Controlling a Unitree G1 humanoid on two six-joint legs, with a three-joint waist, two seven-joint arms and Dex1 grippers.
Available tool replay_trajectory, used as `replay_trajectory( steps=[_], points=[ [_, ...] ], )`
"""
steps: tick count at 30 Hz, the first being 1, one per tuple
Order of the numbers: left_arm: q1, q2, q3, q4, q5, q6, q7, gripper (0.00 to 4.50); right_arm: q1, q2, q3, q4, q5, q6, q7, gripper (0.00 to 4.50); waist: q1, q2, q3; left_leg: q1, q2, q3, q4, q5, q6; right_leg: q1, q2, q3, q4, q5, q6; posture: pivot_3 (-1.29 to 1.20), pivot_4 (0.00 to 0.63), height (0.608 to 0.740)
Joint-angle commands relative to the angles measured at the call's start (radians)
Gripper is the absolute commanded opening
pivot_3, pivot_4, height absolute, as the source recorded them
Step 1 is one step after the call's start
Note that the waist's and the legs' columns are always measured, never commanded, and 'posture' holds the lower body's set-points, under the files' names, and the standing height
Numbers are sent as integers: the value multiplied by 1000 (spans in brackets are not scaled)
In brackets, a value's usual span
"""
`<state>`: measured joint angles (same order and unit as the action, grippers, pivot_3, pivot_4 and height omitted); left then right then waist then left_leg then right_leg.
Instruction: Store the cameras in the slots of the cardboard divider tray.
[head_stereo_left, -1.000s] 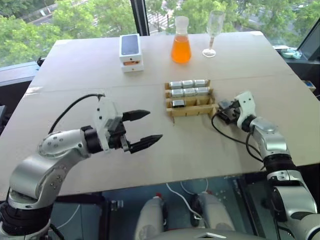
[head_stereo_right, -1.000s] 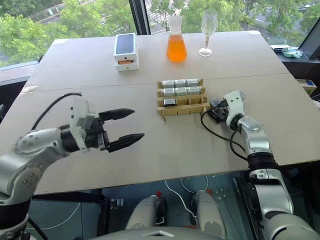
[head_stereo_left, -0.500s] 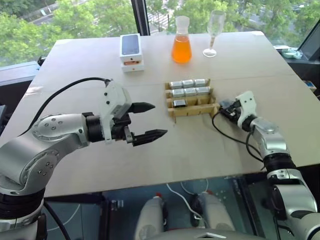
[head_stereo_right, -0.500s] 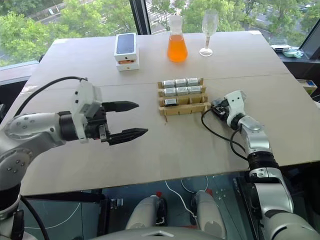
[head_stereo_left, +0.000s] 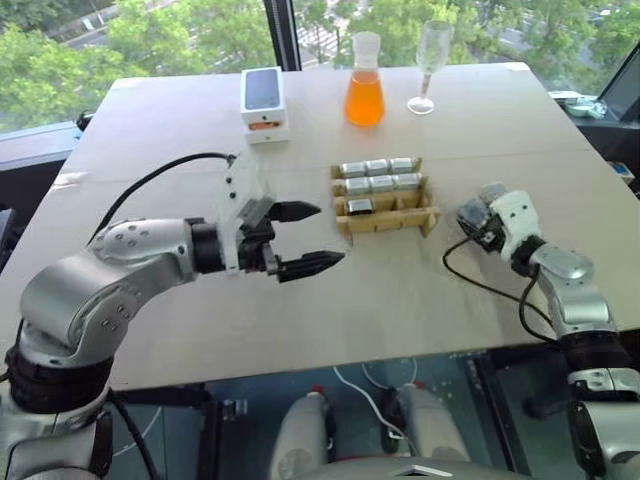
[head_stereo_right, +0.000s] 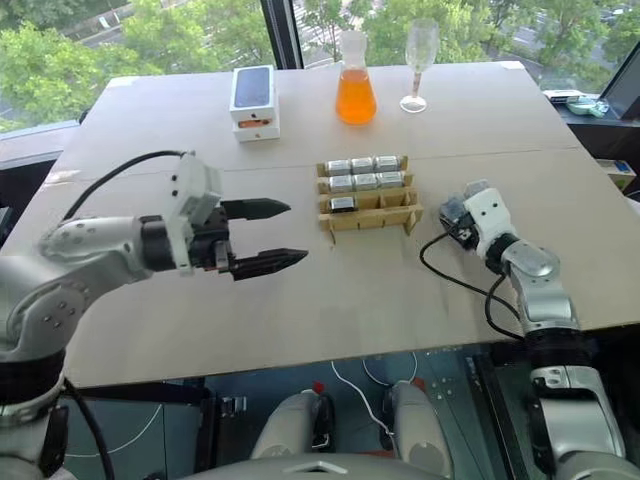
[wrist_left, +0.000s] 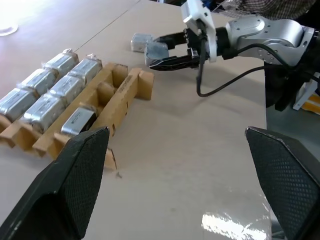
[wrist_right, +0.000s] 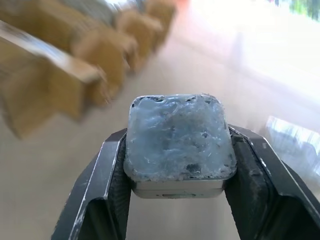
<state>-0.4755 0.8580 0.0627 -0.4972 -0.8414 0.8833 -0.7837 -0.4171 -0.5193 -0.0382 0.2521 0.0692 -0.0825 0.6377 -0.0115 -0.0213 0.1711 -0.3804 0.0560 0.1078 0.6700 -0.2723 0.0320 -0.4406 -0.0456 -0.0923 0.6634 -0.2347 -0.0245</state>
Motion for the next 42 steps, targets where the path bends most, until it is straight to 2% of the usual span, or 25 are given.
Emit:
replay_trajectory(
  steps=[1, 8, 12, 19, 29, 31, 32, 38, 42],
  points=[
    [-122, -61, -79, 125, 49, -33, -53, 4498, -22, -39, 52, -172, -73, -176, 26, 1982, 0, 0, 0, 0, 0, 0, 0, 0, 0, 0, 1, 0, 0, 0, 0, 0, 150, 740],
    [-334, -140, -255, 369, 223, -143, -226, 4498, -128, -132, 220, -152, -371, -624, 0, 1982, 0, -2, 1, 0, 0, 1, 1, 0, -1, 0, 5, 0, 0, 0, 1, 0, 150, 740],
    [-411, -146, -352, 462, 343, -220, -326, 4498, -221, -142, 270, -92, -475, -765, -48, 1982, 0, -2, 1, -2, 0, 3, 1, 1, -1, -3, 5, 2, 0, 1, -1, 0, 150, 740],
    [-553, -215, -435, 683, 427, -229, -497, 4498, -355, -137, 339, 42, -685, -907, -171, 1982, 1, -2, 1, -3, 0, 4, 5, 1, -1, -3, 5, 3, 1, 0, 0, 0, 150, 740],
    [-614, -285, -432, 774, 486, -211, -586, 4498, -407, -124, 388, 98, -759, -916, -242, 1982, 0, -3, 1, -4, 0, 6, 5, 1, -1, -6, 5, 5, 3, 2, -3, 0, 150, 740],
    [-606, -289, -445, 774, 505, -215, -599, 3960, -409, -119, 391, 96, -752, -911, -244, 1981, 0, -3, 1, -4, 0, 6, 5, 1, -1, -6, 5, 5, 3, 2, -3, 0, 150, 740],
    [-600, -289, -450, 772, 514, -217, -605, 3553, -410, -117, 392, 95, -751, -909, -246, 1981, -1, -3, 1, -4, 0, 6, 5, 1, -1, -6, 5, 5, 4, 2, -3, 0, 150, 740],
    [-600, -318, -429, 787, 539, -218, -596, 826, -413, -116, 400, 90, -742, -904, -249, 1981, -1, -3, 1, -3, 0, 7, 6, 1, -1, -6, 5, 7, 6, 2, -3, 0, 150, 740],
    [-601, -324, -423, 787, 551, -217, -601, 756, -408, -114, 402, 82, -728, -896, -243, 1981, -1, -3, 1, -3, 1, 8, 10, 1, -1, -7, 5, 7, 9, 2, -3, 0, 150, 740]
  ],
)
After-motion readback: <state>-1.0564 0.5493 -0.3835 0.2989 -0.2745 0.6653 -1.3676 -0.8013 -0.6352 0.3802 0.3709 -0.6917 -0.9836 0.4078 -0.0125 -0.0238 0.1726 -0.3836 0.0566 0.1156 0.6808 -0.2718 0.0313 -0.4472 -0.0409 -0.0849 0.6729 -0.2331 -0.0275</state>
